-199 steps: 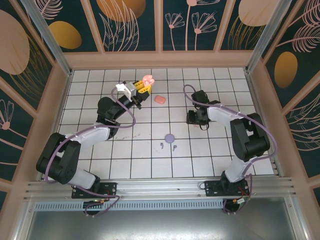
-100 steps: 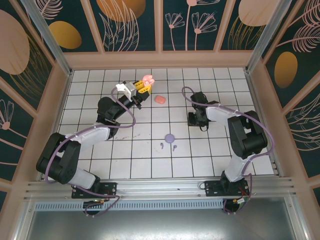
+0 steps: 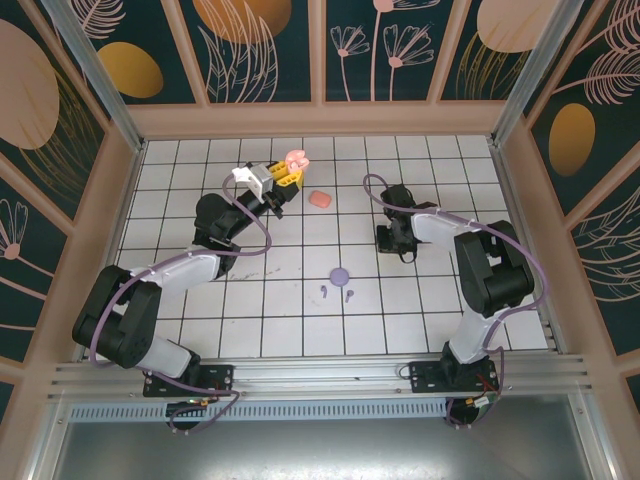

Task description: Insert wireless bluetooth earbuds into charging case

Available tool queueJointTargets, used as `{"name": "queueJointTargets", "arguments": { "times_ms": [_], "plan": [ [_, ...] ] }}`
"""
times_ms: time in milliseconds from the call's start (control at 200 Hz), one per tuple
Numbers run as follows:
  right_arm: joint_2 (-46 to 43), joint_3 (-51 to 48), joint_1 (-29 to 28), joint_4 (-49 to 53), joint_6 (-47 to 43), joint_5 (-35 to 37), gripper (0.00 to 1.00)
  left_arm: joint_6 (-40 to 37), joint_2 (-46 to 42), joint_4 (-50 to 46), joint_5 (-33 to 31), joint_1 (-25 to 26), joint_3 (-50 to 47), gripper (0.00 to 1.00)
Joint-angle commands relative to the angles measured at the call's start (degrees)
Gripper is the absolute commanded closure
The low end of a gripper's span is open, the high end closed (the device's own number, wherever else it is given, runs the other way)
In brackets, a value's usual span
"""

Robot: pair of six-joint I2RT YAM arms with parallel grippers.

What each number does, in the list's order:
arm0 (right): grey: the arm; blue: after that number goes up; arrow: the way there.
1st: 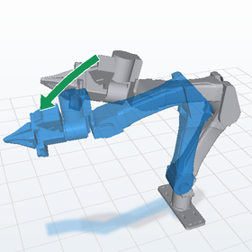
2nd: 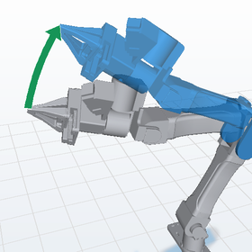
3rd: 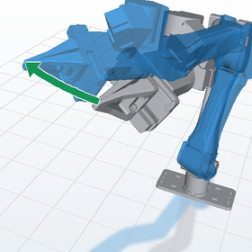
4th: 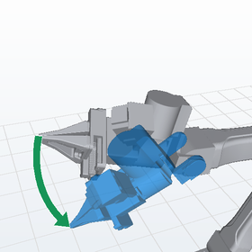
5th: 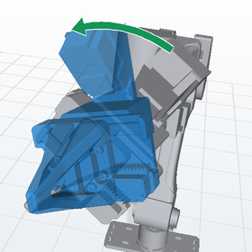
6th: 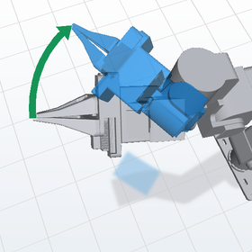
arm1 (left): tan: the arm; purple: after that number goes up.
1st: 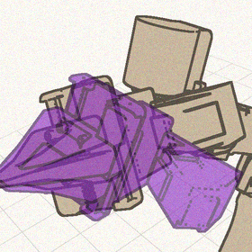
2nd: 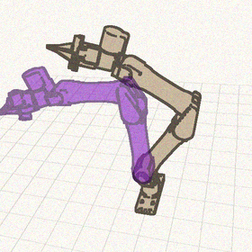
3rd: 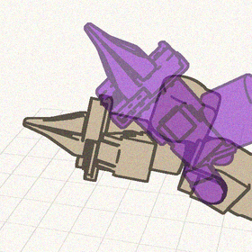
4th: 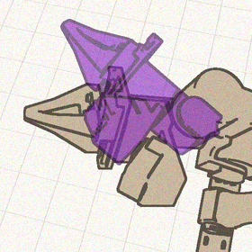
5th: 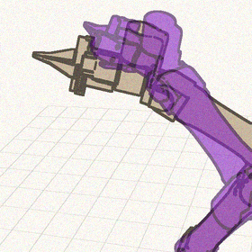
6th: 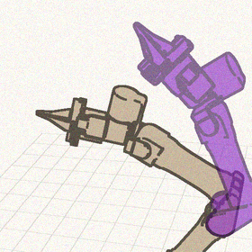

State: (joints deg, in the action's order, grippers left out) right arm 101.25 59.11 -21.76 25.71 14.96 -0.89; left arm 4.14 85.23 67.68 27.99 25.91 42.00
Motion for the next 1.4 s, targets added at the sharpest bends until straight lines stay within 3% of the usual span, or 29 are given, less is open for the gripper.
{"name": "queueJointTargets", "arguments": {
  "times_ms": [0,380,741,1086,1396],
  "plan": [
    [0.43,-1.23,-0.65,0.48,0.22,0.19,0.83,-0.31,-0.81,0.89,0.02,0.37,1.69,1.0],
    [-7.7,0.68,-0.48,-2.42,4.29,-5.58,0.89,-0.54,-1.19,0.18,0.53,0.47,2.1,1.0],
    [-19.89,8.88,2.4,-12.96,11.7,-21.27,0.89,-2.43,-2.35,-2.37,2.65,0.38,3.4,1.0],
    [-20.53,20.34,2.86,-32.8,23.72,-34.65,0.88,-2.51,-2.09,0.87,6.4,0.46,2.98,1.0],
    [-18.15,17.61,-1.75,-56.63,35.99,-37.69,0.87,-0.91,-0.37,5.03,5.9,0.72,3.62,1.0]
  ]
}}
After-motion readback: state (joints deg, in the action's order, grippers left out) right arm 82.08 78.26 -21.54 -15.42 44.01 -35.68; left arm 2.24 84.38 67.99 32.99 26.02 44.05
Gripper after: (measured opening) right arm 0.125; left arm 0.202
